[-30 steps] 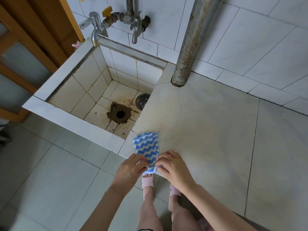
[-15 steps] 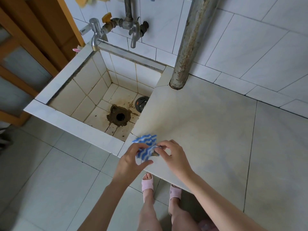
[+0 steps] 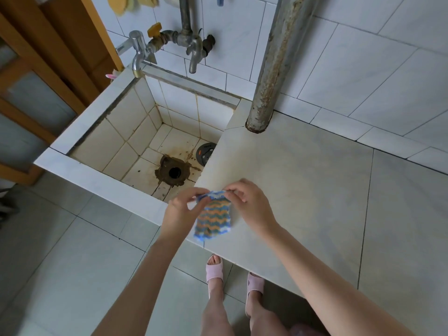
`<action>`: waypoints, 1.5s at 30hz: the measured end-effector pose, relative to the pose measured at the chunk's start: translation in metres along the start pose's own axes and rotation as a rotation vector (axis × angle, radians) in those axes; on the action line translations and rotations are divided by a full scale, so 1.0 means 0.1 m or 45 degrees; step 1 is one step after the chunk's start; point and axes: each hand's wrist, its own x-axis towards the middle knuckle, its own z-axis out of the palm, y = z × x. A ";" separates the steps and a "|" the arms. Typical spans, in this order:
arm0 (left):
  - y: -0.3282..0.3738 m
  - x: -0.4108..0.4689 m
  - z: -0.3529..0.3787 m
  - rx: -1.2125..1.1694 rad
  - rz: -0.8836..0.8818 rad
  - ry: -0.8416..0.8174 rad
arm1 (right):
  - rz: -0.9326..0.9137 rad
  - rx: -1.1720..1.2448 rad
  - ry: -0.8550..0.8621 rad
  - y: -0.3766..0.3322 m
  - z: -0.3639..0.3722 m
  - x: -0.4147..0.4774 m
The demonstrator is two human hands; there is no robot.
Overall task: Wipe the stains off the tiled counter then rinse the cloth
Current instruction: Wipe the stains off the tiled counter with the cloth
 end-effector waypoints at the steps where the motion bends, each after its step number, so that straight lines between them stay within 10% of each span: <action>1: -0.01 0.08 0.00 0.043 0.040 0.028 | 0.006 -0.005 0.031 0.00 0.02 0.09; 16: -0.48 -0.29 0.04 0.447 0.299 -0.162 | -0.379 -0.424 -0.120 0.46 0.34 -0.28; 22: -0.54 -0.34 0.06 0.425 -0.028 0.214 | -0.179 -0.307 -0.025 0.11 0.52 -0.24; 29: -0.82 -0.41 0.07 0.638 -0.385 0.134 | -0.094 -0.719 -0.304 0.16 1.01 -0.24; 45: -0.87 -0.41 0.05 0.676 -0.354 0.121 | -0.995 -1.011 -0.579 0.49 0.83 -0.06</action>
